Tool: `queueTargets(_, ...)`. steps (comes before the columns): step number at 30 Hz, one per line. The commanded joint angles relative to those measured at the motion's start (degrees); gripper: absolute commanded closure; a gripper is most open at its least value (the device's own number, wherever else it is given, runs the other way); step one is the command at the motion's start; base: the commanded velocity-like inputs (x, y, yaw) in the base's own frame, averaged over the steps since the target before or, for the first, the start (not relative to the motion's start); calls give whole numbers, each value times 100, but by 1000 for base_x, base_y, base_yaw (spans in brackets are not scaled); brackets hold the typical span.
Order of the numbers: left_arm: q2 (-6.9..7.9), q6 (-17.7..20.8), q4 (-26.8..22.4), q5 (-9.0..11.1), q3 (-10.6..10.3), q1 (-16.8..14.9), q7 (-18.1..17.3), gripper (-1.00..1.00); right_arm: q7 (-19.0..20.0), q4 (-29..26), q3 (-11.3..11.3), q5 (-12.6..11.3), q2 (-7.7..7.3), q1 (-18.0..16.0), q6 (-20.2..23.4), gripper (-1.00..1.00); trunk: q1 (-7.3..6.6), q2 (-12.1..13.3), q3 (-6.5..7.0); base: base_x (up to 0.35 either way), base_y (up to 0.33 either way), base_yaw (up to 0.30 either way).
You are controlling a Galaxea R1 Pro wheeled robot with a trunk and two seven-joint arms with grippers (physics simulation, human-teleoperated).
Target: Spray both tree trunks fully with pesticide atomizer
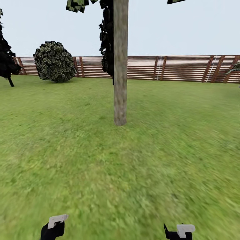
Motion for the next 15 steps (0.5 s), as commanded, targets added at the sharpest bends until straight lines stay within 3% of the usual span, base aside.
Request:
queueTargets(1, -2, -16, 4, 8, 24, -4, -24, 100, -2, 5, 0, 3, 0, -3, -17, -100, 2, -2, -5, 339, 0, -9)
queueTargets(15, -2, -19, 6, 8, 24, -4, -24, 100, 6, -1, 9, 3, 0, -3, -17, -100, 2, -2, -5, 338, 0, -1)
